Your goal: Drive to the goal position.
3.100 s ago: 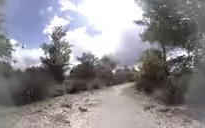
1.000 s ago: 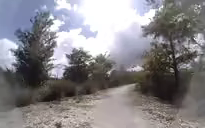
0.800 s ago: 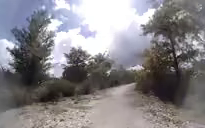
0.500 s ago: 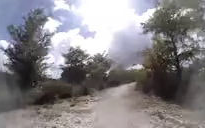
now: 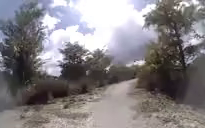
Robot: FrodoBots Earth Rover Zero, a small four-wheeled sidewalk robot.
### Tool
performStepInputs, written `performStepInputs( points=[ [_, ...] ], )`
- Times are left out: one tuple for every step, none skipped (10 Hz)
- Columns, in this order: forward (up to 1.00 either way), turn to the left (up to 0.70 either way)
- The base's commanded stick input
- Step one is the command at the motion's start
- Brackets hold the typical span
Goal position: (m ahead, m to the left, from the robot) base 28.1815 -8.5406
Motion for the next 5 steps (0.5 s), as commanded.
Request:
performStepInputs(
  points=[
    [0.7,-0.1],
    [0.7,-0.35],
    [0.7,-0.33],
    [0.7,-0.13],
    [0.7,0.0]
  ],
)
